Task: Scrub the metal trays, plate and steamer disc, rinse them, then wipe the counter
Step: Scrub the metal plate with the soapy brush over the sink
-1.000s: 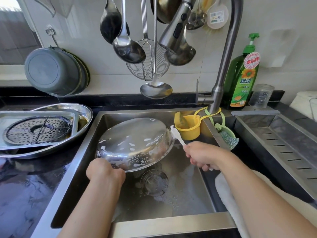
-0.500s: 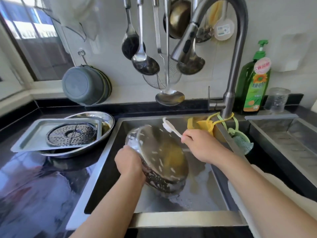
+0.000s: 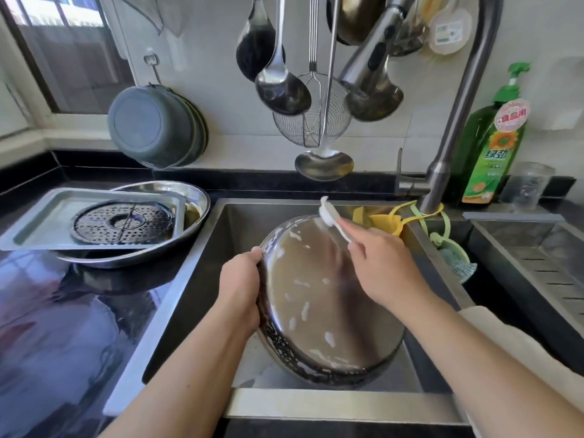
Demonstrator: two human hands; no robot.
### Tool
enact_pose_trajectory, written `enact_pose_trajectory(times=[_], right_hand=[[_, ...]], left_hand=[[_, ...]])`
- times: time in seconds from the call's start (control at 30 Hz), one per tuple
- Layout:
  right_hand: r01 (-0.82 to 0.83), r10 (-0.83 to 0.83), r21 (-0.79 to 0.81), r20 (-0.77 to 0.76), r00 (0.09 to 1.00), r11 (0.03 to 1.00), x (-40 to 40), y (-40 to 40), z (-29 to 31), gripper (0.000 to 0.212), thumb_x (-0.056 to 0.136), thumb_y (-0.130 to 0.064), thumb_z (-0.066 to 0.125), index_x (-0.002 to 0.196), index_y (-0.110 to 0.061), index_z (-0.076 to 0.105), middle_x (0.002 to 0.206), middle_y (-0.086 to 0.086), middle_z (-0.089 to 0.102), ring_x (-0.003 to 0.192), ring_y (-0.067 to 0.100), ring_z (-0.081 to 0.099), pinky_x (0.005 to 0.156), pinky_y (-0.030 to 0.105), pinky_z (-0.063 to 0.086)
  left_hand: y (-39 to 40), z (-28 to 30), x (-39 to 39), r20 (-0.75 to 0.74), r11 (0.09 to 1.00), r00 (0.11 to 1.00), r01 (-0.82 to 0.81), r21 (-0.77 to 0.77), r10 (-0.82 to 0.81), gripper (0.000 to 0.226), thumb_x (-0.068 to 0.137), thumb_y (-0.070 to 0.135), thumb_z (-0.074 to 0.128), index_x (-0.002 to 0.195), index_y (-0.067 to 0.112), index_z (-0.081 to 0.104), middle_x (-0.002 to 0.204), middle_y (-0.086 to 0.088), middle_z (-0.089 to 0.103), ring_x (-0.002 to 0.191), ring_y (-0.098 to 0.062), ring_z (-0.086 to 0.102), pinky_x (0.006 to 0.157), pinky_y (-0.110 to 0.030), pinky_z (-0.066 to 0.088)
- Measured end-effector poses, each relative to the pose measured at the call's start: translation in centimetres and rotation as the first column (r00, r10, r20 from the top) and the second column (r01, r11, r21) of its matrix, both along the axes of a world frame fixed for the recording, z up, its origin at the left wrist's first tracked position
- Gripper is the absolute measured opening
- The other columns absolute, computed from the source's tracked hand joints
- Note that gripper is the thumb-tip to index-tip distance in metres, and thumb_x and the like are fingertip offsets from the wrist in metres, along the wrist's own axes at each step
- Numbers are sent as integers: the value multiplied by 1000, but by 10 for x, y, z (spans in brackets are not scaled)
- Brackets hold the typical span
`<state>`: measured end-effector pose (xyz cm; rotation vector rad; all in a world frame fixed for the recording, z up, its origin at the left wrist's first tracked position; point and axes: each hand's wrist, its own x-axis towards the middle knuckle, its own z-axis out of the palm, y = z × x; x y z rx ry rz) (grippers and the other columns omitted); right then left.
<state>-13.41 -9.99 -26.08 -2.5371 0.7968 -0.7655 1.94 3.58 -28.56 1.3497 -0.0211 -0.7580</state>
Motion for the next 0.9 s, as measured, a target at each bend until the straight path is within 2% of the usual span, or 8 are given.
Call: enact_pose_trajectory(times=[0.07,0.13,0.23,0.4,0.5,0.6,0.77,0.9], right_hand=[[45,-47,-46,-47,998,998,1,0,0,52,106,-17,43,152,-40,41,101,-1,55,99,20,53,83,31,46],[-82,76,-49,-111,991,995,4,12,-2,51,106,-19,43,152,-42,39,90,-4,51,92,18,51,83,36,49],[-226,216,-26,-204,955,974,5,27,-5,54,107,-25,41,152,-52,30,86,-9,46,86,20,51,80,40,49],[49,-51,-14,-222,974,999,1,-9,-4,54,108,-26,38,154,-53,27,92,-3,47,87,21,49,73,38,44],[-128,136,59,-152,979,990,1,7,-4,55,108,-23,42,151,-54,28,87,-4,46,83,17,48,73,36,44],[-310,316,63,-154,936,949,5,31,-6,53,108,-24,44,148,-57,31,84,-5,45,79,16,50,72,37,48],[12,-6,28,-195,981,1000,2,-13,-6,54,108,-21,41,152,-50,31,102,1,55,100,23,55,83,39,49],[-257,271,97,-178,946,962,-2,22,-7,55,108,-24,44,150,-55,27,99,-5,56,94,18,54,83,35,48]], left_hand=[[-4,-1,1,51,1000,999,-19,11,18,24,100,26,59,92,6,71,91,-9,75,85,-28,70,88,-46,58],[-4,-4,2,118,999,992,-40,17,37,24,95,29,59,79,11,62,83,-7,69,78,-23,63,78,-38,51],[-1,-5,8,181,995,979,-97,29,90,25,88,32,57,68,20,49,74,-6,52,72,-23,49,70,-39,42],[-1,0,7,293,993,950,-119,11,110,22,85,32,53,67,19,50,70,-6,49,69,-21,46,68,-40,39],[-2,-4,5,331,996,940,-89,4,83,33,92,27,53,62,20,43,67,-6,43,69,-21,40,67,-39,35],[-1,-7,9,279,996,956,-94,-9,92,25,90,32,56,70,18,49,74,-6,47,72,-23,43,70,-40,38],[-3,-10,10,277,996,956,-88,-28,92,23,88,38,56,77,18,56,79,-5,54,73,-22,49,73,-39,43],[-3,-9,9,364,996,928,-84,-12,83,47,99,26,55,53,23,44,61,-1,47,66,-19,44,68,-36,38]])
